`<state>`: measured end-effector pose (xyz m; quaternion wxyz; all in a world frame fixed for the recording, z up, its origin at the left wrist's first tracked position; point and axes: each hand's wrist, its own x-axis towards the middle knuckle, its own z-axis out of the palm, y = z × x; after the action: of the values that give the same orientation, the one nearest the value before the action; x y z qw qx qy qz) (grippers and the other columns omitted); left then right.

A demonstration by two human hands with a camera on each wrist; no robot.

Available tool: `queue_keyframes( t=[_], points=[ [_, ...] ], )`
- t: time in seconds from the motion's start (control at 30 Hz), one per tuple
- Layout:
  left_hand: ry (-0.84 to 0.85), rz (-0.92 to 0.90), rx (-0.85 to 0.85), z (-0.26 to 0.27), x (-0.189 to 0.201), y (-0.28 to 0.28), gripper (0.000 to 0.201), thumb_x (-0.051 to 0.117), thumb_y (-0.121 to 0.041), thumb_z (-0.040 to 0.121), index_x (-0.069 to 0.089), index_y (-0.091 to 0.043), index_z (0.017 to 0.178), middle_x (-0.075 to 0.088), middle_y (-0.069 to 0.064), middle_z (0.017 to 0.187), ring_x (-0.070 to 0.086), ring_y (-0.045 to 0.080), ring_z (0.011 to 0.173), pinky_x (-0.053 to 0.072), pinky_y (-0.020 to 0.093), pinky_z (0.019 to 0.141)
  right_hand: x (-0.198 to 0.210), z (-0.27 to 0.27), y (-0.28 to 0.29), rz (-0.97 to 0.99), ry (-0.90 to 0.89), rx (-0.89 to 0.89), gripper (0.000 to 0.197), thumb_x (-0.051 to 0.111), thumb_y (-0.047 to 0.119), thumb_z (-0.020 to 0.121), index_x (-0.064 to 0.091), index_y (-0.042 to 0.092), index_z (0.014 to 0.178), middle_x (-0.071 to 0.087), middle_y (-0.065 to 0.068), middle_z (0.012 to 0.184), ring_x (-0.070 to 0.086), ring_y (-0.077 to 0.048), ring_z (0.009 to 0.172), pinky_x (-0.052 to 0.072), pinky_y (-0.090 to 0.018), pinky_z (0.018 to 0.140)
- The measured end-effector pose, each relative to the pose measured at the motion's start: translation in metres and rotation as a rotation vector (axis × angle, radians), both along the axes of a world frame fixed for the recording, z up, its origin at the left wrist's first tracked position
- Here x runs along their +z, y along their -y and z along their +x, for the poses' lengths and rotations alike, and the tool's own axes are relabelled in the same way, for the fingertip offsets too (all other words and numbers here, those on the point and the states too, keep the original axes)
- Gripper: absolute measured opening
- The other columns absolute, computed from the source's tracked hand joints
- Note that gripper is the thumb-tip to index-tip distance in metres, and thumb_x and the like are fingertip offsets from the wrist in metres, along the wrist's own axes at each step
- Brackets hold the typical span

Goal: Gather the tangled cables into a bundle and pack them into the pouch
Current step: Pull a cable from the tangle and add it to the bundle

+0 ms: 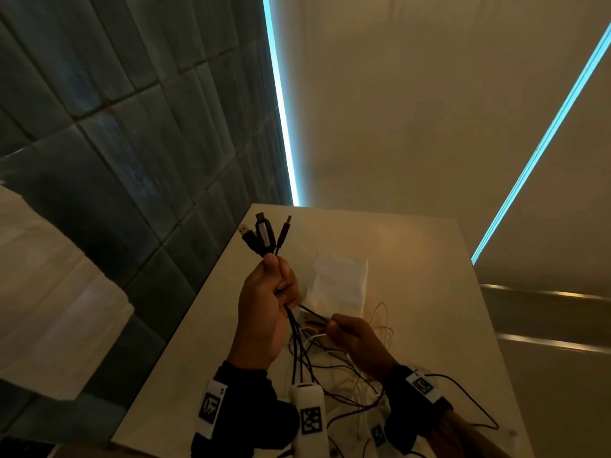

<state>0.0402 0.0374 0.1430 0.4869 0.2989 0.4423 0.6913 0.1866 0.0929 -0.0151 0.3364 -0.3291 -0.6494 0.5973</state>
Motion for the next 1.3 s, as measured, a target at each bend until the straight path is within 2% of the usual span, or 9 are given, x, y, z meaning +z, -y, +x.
queue_keyframes(
  t=[0.17,0.3,0.43,0.57,0.67,0.8,0.9,1.07,1.3],
  points=[
    [-0.014,0.053,0.037,-0.008,0.006,0.002,0.035,0.034,-0.028,0.1,0.043,-0.012,0.069,0.033,-0.005,0.055,0.024,0.009,0.047,0.024,0.022,0.047,-0.04,0.002,-0.008,-0.053,0.037,-0.052,0.04,0.054,0.043,0.091,0.07,0.006,0.088,0.066,-0.019,0.082,0.055,-0.014,0.079,0.044,-0.03,0.075],
    [-0.038,0.064,0.067,-0.017,0.016,0.003,0.037,0.032,-0.027,0.102,0.043,-0.013,0.069,0.033,-0.006,0.054,0.025,0.008,0.046,0.024,0.022,0.047,-0.059,0.012,-0.015,-0.036,0.243,-0.111,0.021,0.056,0.03,0.09,0.064,0.023,0.071,0.061,0.002,0.074,0.054,-0.007,0.072,0.043,-0.034,0.073],
    [-0.074,-0.022,0.092,-0.019,0.009,0.002,0.038,0.031,-0.025,0.104,0.043,-0.014,0.071,0.037,-0.006,0.053,0.027,0.007,0.044,0.024,0.022,0.046,-0.006,0.008,-0.029,0.089,0.288,-0.246,0.03,0.059,0.011,0.092,0.067,0.026,0.067,0.06,0.008,0.062,0.053,0.002,0.055,0.042,-0.025,0.061],
    [-0.083,-0.184,0.125,-0.013,-0.007,-0.003,0.037,0.03,-0.026,0.105,0.043,-0.013,0.073,0.056,0.004,0.058,0.039,0.012,0.046,0.028,0.022,0.044,0.079,-0.008,-0.02,0.046,-0.1,-0.223,0.016,0.057,0.007,0.094,0.069,0.0,0.086,0.058,0.014,0.055,0.044,0.001,0.048,0.036,-0.013,0.05],
    [-0.065,-0.265,0.117,-0.007,-0.01,-0.004,0.038,0.029,-0.026,0.105,0.043,-0.012,0.073,0.063,0.004,0.058,0.046,0.019,0.055,0.032,0.024,0.046,0.121,-0.014,0.001,0.063,-0.259,-0.106,0.014,0.055,0.0,0.093,0.067,0.0,0.086,0.052,0.011,0.053,0.039,-0.006,0.048,0.033,-0.016,0.048],
    [0.194,-0.191,-0.013,-0.006,-0.001,0.0,0.037,0.03,-0.032,0.103,0.044,-0.014,0.073,0.066,0.009,0.068,0.06,0.023,0.064,0.044,0.033,0.062,0.124,-0.011,0.019,-0.069,-0.25,0.081,0.011,0.061,0.007,0.085,0.072,0.005,0.083,0.057,-0.03,0.073,0.046,-0.027,0.069,0.037,-0.035,0.064],
    [0.341,-0.052,-0.058,-0.009,0.007,0.002,0.038,0.033,-0.033,0.102,0.045,-0.015,0.071,0.046,0.0,0.057,0.055,0.017,0.055,0.048,0.033,0.061,0.104,-0.002,0.02,-0.134,-0.166,0.097,0.013,0.063,0.014,0.083,0.073,0.006,0.083,0.056,-0.019,0.076,0.044,-0.025,0.071,0.033,-0.027,0.061],
    [0.242,0.057,-0.094,-0.007,0.009,0.003,0.035,0.035,-0.031,0.099,0.042,-0.014,0.069,0.034,-0.005,0.054,0.025,0.005,0.039,0.027,0.02,0.04,0.067,0.005,0.019,-0.187,-0.115,0.063,0.015,0.064,0.021,0.085,0.073,0.015,0.075,0.058,-0.009,0.076,0.041,-0.022,0.072,0.033,-0.027,0.064],
    [0.168,0.048,-0.049,-0.007,0.005,0.005,0.029,0.04,-0.031,0.093,0.041,-0.013,0.069,0.03,-0.006,0.051,0.021,0.005,0.038,0.021,0.019,0.037,0.033,0.013,0.009,-0.181,-0.042,0.059,0.032,0.049,0.0,0.096,0.054,0.007,0.065,0.046,0.012,0.051,0.04,0.001,0.048,0.032,-0.011,0.049]
  ],
)
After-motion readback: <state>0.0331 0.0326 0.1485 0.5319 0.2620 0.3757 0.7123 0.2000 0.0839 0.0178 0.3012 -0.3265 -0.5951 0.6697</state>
